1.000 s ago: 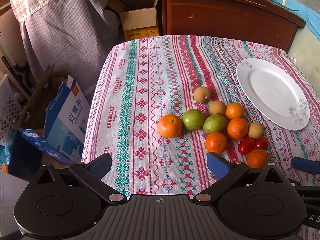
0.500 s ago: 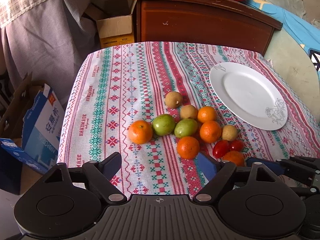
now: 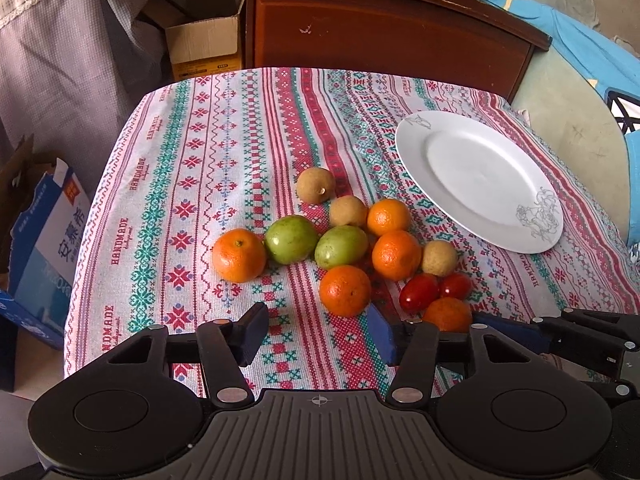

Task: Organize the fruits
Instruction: 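Grasp a mandarin orange with the left tool while the right tool grasps another mandarin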

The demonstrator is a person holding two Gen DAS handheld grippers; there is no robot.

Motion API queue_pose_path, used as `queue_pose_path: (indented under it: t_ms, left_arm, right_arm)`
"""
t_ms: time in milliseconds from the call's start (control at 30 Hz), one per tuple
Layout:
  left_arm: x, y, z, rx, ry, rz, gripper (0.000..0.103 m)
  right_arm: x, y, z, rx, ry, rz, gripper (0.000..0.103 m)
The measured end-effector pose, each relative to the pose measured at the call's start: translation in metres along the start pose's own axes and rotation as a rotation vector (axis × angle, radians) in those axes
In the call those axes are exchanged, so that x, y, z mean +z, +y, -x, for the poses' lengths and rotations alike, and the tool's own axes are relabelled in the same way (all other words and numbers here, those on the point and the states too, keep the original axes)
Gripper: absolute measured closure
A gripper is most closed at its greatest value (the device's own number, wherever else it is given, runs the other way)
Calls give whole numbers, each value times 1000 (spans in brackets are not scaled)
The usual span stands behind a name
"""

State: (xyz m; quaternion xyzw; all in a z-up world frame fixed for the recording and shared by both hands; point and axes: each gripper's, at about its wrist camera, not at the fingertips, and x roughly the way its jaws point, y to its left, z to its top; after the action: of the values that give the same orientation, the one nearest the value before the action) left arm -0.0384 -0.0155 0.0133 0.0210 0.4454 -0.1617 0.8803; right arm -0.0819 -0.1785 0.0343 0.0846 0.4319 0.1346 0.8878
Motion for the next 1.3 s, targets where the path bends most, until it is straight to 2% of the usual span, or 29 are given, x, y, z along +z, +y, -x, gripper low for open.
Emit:
queue_pose_path:
  t_ms: [133, 367, 633, 667, 767, 933, 1133, 1200, 1300]
  left_arm:
    - [1, -3, -2, -8, -7, -12, 54]
    - [-1, -7, -3, -46, -17, -26, 79]
    - [1, -3, 13, -73, -51, 17, 83]
    - [2, -3, 16, -78, -58, 21, 86]
    - [5, -4, 21, -85, -77, 30, 86]
    - [4, -5, 17, -79, -65, 25, 86]
    - [0, 2, 12, -76, -44, 34, 86]
    - [0, 3, 10, -86, -40, 40, 86]
    - [0, 0, 10, -87, -49, 36, 84]
  right_arm:
    - [0, 0, 0, 2, 2, -2, 74]
    - [0, -1, 2, 8, 15, -3, 75]
    - [4, -9, 14, 22, 1, -46, 76]
    - [5, -11, 16, 20, -6, -53, 77]
    - [8, -16, 20, 18, -23, -69, 87]
    - [7, -16, 19, 27, -18, -67, 88]
    - [6, -16, 17, 21, -16, -75, 79]
    - [6, -15, 16, 22, -14, -73, 72]
    - [6, -14, 16, 41, 1, -77, 66]
